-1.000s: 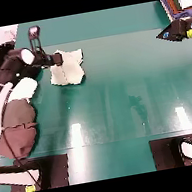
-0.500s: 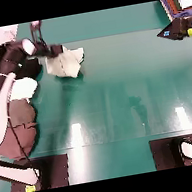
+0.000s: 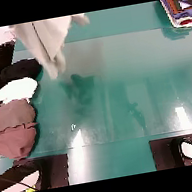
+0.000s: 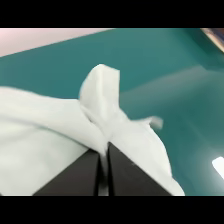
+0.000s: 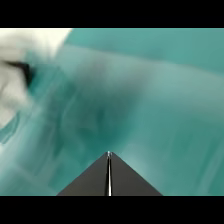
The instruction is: Fold the shirts.
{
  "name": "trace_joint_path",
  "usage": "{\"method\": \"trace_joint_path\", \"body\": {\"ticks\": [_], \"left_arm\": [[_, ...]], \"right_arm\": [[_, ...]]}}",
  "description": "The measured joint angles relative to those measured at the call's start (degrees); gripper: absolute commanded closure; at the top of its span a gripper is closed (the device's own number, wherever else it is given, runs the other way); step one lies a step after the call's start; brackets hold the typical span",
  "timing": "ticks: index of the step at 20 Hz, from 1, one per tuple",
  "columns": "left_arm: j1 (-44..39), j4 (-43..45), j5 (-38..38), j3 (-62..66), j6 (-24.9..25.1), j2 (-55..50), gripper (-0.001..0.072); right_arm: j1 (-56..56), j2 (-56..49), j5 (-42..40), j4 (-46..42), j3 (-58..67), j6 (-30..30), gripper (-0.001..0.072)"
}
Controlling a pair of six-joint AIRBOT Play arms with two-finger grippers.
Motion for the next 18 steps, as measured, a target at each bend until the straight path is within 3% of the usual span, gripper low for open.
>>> {"method": "trace_joint_path", "body": {"ticks": [4,5,6,7,13,18], "left_arm": [[-9.38,-1.31,-6.34,-4.11,1.88,1.79,0.0679],[-11.45,-1.36,-6.95,-6.40,2.43,1.55,0.0539],[-12.98,-1.42,-6.82,-8.63,3.26,1.16,0.0223],[-13.94,-1.40,-6.27,-10.73,3.89,0.66,0.0163],[-7.02,2.91,-9.53,-17.33,0.48,-1.42,0.0169],[-1.95,-4.50,-12.24,-34.25,-0.92,2.01,0.0168]], "right_arm": [[0.00,1.68,1.03,-0.13,3.17,0.00,0.0700],[-0.02,2.08,1.27,-0.28,3.50,0.00,0.0700],[0.00,2.56,1.53,-0.31,3.76,0.00,0.0700],[0.00,2.91,1.84,-0.28,3.91,0.00,0.0700],[0.00,3.69,4.11,-0.39,4.26,0.00,0.0700],[0.00,3.78,4.63,-0.44,4.26,0.02,0.0700]]}}
